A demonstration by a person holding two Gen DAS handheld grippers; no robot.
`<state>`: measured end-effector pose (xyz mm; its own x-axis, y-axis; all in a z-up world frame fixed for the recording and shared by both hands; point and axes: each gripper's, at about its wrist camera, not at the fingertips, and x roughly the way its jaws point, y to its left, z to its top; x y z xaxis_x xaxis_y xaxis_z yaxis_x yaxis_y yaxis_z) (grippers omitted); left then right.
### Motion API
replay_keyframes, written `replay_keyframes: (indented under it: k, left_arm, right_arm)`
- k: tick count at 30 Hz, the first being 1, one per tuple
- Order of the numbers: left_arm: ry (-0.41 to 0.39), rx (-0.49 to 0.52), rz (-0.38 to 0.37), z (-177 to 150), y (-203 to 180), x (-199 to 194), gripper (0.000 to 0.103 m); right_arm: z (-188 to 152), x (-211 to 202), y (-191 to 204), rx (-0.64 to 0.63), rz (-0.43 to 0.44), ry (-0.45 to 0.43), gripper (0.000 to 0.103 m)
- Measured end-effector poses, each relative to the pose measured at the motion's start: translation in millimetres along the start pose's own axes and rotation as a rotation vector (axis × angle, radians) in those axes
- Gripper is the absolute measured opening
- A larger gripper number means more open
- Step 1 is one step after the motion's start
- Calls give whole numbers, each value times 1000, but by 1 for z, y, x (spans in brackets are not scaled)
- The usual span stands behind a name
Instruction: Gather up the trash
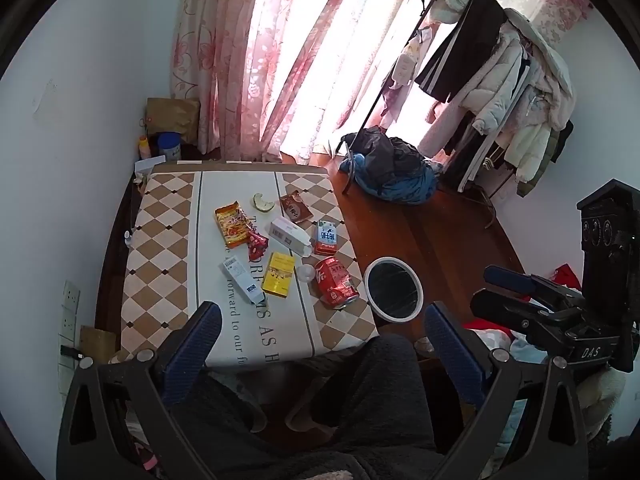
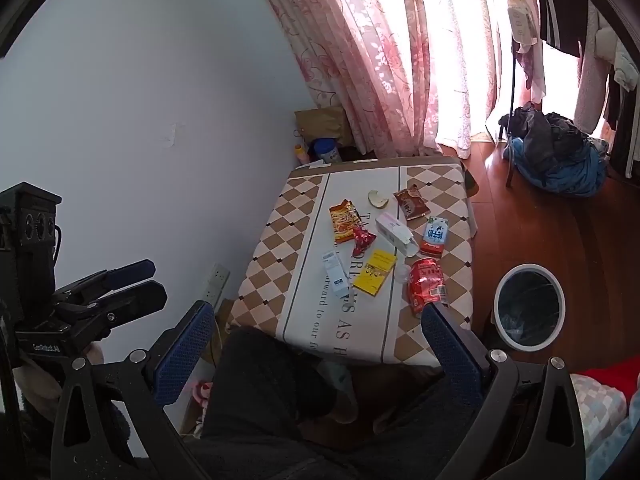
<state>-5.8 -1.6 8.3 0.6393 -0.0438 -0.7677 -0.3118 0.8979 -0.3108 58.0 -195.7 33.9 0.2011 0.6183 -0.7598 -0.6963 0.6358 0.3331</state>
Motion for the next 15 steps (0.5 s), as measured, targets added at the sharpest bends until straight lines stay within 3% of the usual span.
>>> replay_keyframes:
  k: [15]
  left_arm:
    - [2,-14,2,-12,10,-2,103]
  right_arm:
    - [0,9,4,-14,42,11,103]
